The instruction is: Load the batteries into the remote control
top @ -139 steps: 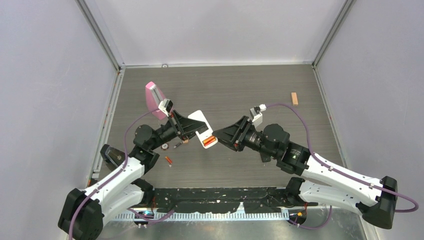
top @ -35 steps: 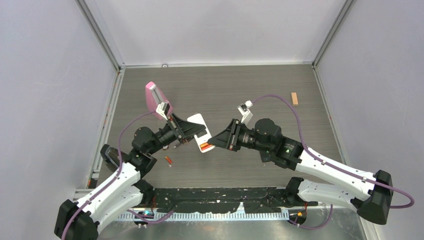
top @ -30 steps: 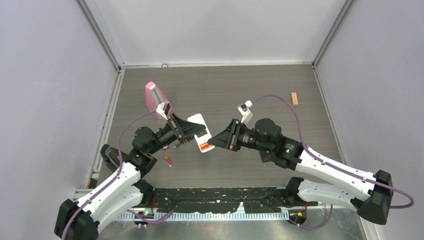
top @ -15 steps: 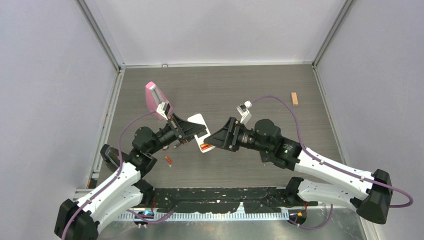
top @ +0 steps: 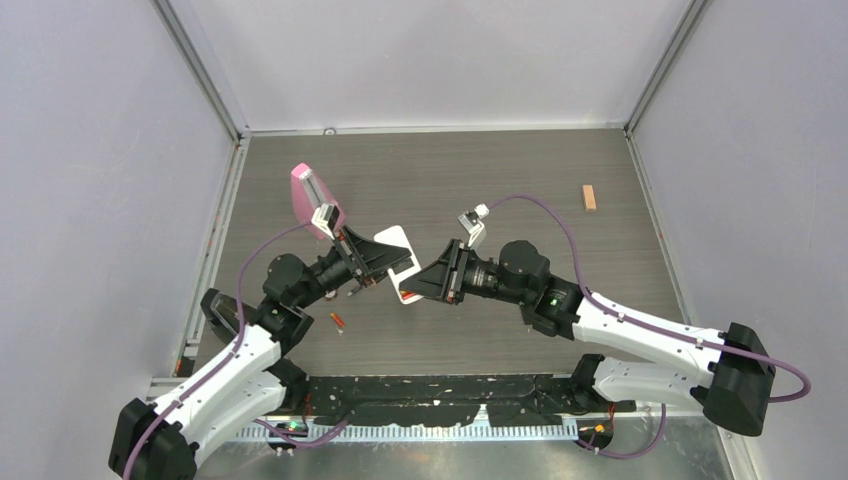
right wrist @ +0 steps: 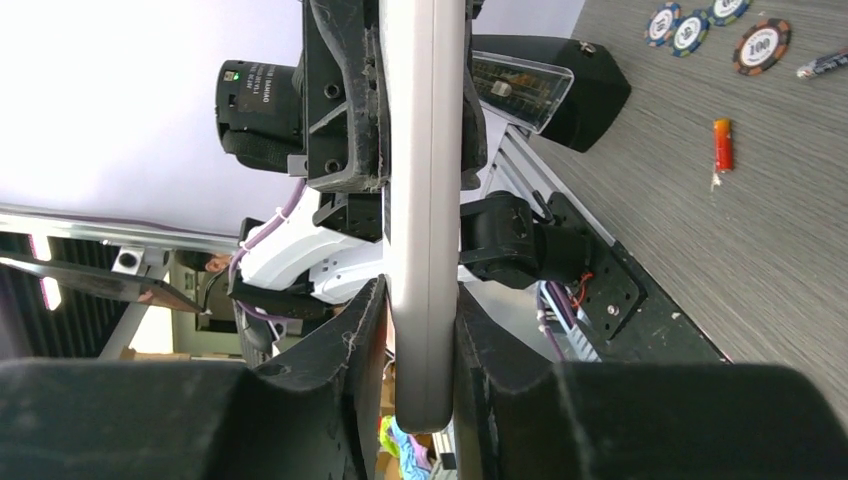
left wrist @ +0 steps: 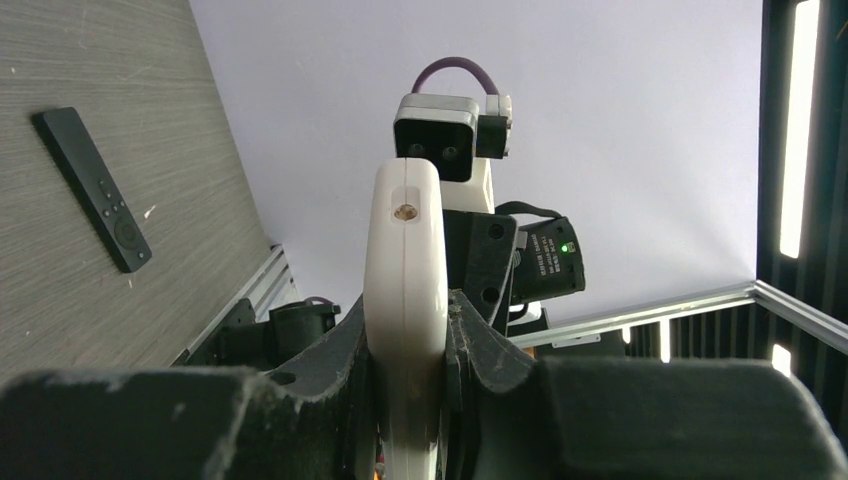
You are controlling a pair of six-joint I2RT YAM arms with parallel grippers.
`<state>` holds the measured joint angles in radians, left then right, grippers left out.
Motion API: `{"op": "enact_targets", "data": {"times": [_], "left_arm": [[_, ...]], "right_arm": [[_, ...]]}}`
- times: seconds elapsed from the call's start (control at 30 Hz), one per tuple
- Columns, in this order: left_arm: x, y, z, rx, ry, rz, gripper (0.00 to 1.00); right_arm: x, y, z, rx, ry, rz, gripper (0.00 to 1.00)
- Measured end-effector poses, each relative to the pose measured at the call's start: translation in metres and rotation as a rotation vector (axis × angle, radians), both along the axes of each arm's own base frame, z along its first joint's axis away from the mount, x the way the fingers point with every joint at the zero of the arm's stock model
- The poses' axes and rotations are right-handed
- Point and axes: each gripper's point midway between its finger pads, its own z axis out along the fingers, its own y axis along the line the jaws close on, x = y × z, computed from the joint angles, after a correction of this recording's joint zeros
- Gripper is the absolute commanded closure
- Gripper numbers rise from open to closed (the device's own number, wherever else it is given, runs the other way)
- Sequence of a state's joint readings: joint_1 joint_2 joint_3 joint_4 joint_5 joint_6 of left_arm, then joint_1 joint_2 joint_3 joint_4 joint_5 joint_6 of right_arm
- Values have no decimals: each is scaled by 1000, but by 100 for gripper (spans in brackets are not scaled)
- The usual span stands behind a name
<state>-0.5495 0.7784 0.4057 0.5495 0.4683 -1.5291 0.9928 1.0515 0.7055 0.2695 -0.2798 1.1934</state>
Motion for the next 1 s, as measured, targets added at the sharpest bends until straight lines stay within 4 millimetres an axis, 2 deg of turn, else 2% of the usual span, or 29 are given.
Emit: {"op": "enact_targets", "data": {"times": [0.07,0.27,0.33,0.47,0.53,0.57,0.73,0.87,1.0], "left_arm": [[-1,0,2,-9,2,-2,100],[-1,1,6,-21,-9,-2,100],[-2,1,7,-23,-10,-3,90],[-2,1,8,-26,-16,-3,58],[-2,1,8,-22,-22,0,49],[-2,1,8,-22,-25,0,47],[-6,7,14,-26,-58,0,46],[-7,12,14,-9,-89,-15,48],[-13,13,10,17,-112,-56,59]], "right_arm": [[-1,0,2,19,5,2,74],[-1,1,6,47,2,2,93],[-1,1,7,51,2,3,94],[-2,1,8,55,3,7,95],[-3,1,8,55,3,12,95],[-3,1,8,54,3,15,94],[-9,1,6,51,1,48,95],[-16,-2,8,56,-14,89,95],[-24,-4,10,60,-20,137,95]]}}
